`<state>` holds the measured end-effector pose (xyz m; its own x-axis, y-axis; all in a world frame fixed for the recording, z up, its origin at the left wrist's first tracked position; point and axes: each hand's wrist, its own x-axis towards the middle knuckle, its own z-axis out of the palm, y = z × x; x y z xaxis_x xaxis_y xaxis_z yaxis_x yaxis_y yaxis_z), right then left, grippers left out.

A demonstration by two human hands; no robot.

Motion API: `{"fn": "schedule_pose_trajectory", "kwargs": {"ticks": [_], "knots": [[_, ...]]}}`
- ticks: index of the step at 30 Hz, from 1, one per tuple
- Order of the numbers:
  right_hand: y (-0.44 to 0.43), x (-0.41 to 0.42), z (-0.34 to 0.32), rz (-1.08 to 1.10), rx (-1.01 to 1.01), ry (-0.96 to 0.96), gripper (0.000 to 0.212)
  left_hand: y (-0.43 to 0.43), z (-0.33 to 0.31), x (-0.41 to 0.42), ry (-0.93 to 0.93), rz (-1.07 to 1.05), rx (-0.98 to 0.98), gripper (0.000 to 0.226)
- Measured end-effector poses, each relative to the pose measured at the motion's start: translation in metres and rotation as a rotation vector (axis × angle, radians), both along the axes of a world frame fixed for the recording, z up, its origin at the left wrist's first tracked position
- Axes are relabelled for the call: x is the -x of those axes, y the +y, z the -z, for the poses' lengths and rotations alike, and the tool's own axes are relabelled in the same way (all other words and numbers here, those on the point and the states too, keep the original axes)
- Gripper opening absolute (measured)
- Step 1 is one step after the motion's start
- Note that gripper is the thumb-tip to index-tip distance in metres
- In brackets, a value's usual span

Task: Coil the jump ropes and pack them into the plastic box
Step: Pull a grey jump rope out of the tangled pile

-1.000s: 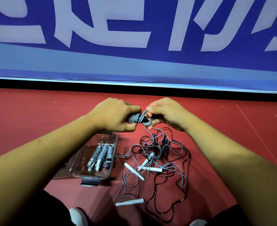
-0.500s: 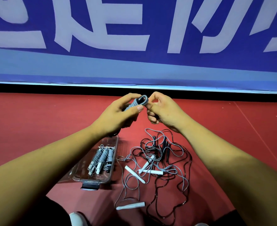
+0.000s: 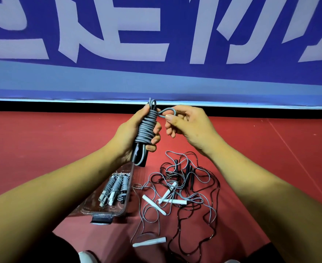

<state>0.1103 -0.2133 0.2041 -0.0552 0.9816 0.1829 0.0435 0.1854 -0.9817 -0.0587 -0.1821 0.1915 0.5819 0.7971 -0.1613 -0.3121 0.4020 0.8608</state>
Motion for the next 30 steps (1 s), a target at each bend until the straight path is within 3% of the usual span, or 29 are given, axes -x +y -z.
{"fn": "schedule_pose_trajectory", "kwargs": {"ticks": [4,12,14,19,30], "knots": [[0.000,0.006,0.002,0.038,-0.051,0.045,0.015,-0.001,-0.002,-0.001,-0.066,0.029,0.082,0.036],[0.007,0.018,0.002,0.137,0.081,0.556,0.015,-0.004,-0.002,-0.001,-0.082,0.070,0.109,0.038],[0.007,0.020,0.002,0.129,0.088,0.610,0.014,-0.004,-0.001,-0.002,-0.080,0.077,0.113,0.038],[0.008,0.020,0.003,0.106,0.072,0.558,0.016,-0.002,0.002,0.000,-0.050,0.065,0.114,0.044],[0.009,0.013,-0.001,0.048,0.012,0.122,0.019,-0.001,0.004,0.005,0.015,0.065,0.084,0.040]]}}
